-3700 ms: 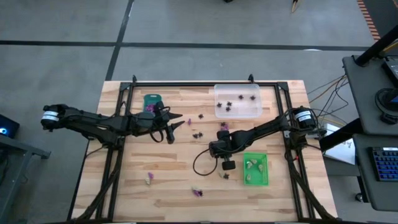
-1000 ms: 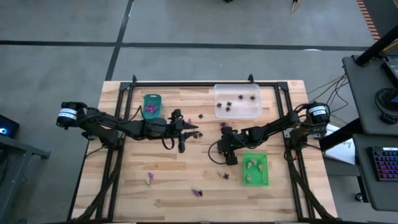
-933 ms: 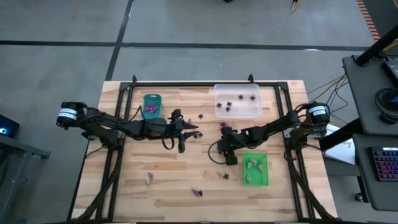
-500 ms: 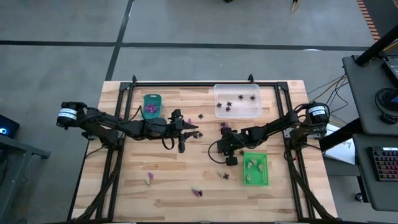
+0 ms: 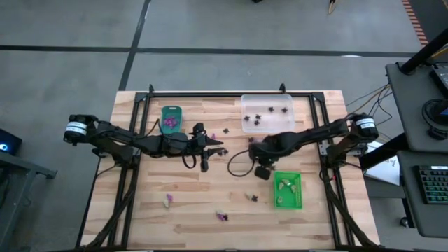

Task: Sort Halloween decoration
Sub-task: Put the black spider toy into the white bin

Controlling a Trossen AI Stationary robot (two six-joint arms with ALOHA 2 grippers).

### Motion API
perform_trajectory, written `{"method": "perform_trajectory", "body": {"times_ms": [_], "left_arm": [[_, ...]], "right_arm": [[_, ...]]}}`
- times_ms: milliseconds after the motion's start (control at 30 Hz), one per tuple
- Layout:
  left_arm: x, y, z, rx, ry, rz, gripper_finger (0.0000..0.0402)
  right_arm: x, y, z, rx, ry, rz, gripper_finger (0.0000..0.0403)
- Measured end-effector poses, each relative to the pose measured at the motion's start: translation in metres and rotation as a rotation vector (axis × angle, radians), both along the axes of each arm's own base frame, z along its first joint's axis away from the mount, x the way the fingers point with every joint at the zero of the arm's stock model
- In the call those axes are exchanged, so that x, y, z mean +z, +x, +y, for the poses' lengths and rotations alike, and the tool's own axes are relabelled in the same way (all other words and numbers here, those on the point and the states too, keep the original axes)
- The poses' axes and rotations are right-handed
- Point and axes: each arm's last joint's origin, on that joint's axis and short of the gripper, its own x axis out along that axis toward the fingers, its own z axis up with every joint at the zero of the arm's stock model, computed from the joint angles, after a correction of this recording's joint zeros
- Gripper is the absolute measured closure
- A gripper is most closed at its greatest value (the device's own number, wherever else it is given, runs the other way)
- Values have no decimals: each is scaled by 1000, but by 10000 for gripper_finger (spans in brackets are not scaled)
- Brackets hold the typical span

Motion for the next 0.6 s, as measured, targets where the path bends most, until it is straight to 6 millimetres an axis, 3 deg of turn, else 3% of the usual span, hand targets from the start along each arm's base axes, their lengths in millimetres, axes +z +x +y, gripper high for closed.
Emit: {"method": "perform_trajectory", "body": {"times_ms": [200,600], "left_arm": [[0,0,0,0,0,0,325],[-1,0,0,0,2,12,325]], "right_arm": [[17,-1,1,-154,44,152,394],[-11,24,4,-181,55,355,394]]}}
